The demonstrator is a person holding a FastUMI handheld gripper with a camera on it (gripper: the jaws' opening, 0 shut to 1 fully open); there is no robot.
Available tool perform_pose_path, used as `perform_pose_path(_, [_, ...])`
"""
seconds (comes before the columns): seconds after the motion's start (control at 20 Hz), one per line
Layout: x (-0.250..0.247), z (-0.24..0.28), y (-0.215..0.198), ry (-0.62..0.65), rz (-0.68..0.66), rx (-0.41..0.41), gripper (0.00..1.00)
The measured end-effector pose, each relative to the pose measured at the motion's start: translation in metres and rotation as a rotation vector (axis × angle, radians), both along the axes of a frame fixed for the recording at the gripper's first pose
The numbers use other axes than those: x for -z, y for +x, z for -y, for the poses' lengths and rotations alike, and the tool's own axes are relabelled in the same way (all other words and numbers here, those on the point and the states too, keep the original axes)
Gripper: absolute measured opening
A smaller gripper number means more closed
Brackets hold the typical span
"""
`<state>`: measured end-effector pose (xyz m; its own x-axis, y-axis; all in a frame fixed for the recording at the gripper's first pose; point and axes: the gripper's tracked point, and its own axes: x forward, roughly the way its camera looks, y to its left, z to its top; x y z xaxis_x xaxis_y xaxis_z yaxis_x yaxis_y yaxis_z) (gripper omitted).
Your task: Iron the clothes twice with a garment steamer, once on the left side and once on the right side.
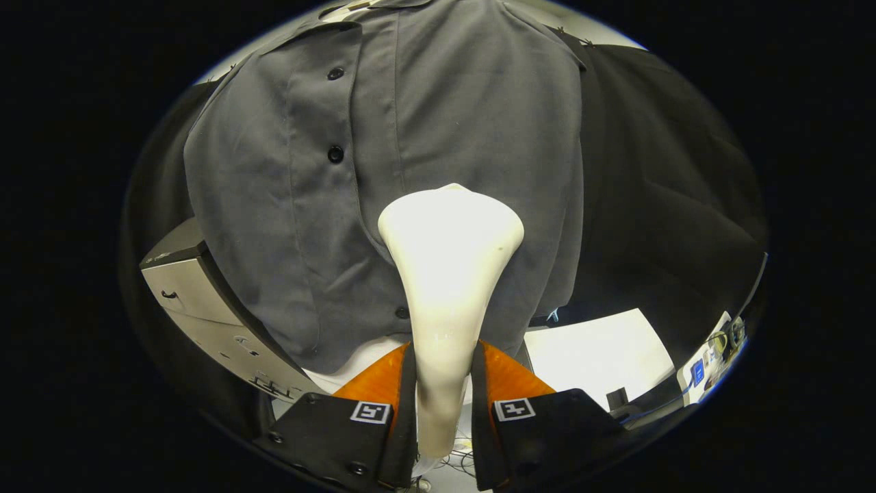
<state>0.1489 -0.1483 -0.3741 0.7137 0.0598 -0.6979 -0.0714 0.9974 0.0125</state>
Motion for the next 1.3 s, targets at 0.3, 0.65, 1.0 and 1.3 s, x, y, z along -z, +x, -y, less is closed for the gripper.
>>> perform_pose_path(0.3, [0.014, 0.010, -0.007, -0.003, -0.013, 0.019, 0.41])
perform_pose_path(0.65, [0.036, 0.018, -0.018, -0.010, -0.070, 0.036, 0.41])
perform_pose_path(1.0, [0.022, 0.016, -0.017, -0.016, -0.063, 0.052, 0.41])
perform_pose_path(1.3, [-0.036, -0.004, -0.006, -0.014, -0.007, 0.064, 0.41])
